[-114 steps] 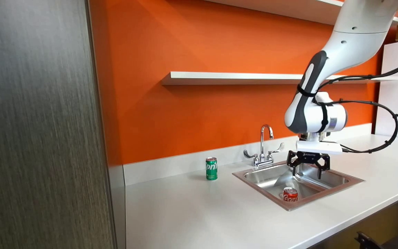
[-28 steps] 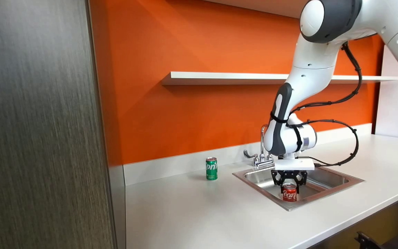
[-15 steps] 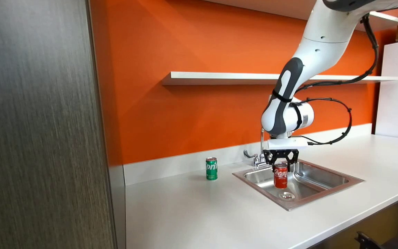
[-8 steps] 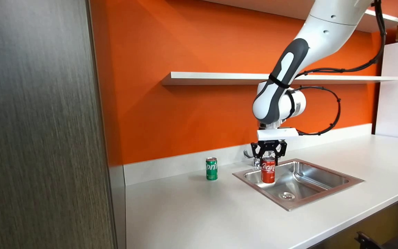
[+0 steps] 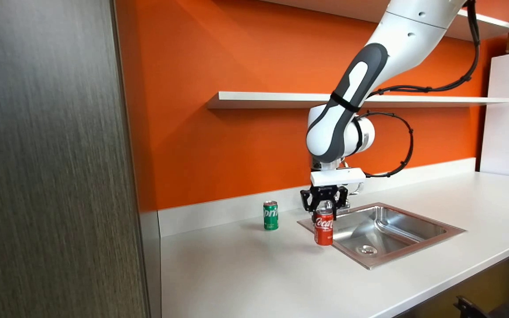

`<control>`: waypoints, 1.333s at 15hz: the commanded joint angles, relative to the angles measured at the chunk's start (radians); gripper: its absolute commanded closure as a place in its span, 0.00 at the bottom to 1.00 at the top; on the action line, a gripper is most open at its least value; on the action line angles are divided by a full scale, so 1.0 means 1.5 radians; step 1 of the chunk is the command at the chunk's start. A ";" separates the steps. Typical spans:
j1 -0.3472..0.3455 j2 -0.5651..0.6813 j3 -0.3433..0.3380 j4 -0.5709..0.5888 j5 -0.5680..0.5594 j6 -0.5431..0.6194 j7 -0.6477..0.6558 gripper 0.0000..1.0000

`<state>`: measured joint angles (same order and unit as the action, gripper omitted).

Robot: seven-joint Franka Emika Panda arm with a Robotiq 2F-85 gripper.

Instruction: Move the cola can to the counter to the left of the sink

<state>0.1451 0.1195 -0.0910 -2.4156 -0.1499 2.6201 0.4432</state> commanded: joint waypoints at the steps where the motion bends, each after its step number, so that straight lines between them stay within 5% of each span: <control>1: -0.003 -0.008 0.037 -0.009 0.000 -0.012 0.011 0.61; 16: 0.006 -0.008 0.065 -0.043 -0.009 -0.011 0.021 0.61; 17: 0.007 -0.008 0.064 -0.042 -0.010 -0.011 0.021 0.11; 20: 0.006 -0.012 0.065 -0.042 -0.008 -0.014 0.019 0.00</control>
<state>0.1560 0.1304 -0.0063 -2.4704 -0.1500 2.6204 0.4433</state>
